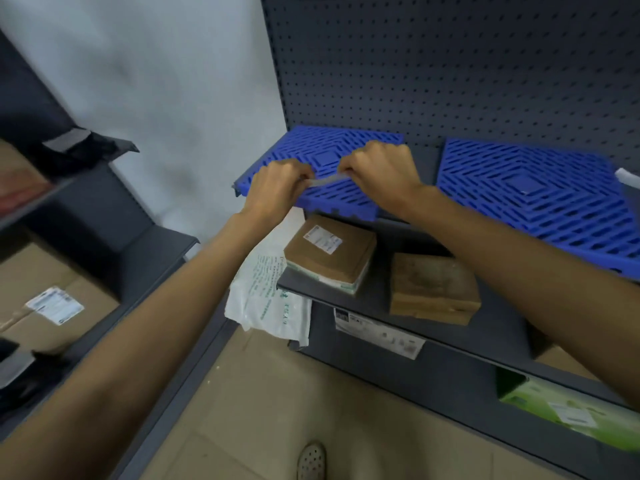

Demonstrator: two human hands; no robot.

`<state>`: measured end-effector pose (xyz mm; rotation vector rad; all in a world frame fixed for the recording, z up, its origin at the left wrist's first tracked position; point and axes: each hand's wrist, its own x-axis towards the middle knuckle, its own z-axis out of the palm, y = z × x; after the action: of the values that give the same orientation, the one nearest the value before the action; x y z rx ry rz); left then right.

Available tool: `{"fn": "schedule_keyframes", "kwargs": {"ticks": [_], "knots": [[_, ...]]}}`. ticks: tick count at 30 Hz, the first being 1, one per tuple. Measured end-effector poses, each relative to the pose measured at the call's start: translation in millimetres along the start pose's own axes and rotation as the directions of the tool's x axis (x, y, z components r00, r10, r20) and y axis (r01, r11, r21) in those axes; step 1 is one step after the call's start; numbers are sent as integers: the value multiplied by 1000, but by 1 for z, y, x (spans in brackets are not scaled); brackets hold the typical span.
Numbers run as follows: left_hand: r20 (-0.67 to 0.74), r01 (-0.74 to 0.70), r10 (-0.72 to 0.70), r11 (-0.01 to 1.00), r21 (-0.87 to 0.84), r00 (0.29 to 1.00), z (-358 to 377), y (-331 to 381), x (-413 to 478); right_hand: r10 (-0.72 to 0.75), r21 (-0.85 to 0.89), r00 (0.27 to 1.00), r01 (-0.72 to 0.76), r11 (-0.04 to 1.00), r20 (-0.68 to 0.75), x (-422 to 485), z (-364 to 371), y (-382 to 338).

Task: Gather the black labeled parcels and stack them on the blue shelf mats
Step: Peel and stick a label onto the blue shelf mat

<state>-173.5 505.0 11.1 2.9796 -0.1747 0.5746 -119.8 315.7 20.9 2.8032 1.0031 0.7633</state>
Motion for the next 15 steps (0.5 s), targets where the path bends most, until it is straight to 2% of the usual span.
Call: {"fn": "schedule_keyframes", "kwargs": {"ticks": [7, 11, 15], "knots": [[-24, -49, 51, 996, 76, 998, 18, -79, 30, 8, -2, 1000, -8, 1000, -29, 44, 43, -39], [-79, -241, 245, 969, 53, 966, 38, -99, 32, 55, -19, 998, -54, 998, 34, 39, 66, -54], [-65, -370, 372, 928, 49, 926, 53, -119, 24, 46, -1, 995, -46, 999, 86, 33, 72, -64]]}}
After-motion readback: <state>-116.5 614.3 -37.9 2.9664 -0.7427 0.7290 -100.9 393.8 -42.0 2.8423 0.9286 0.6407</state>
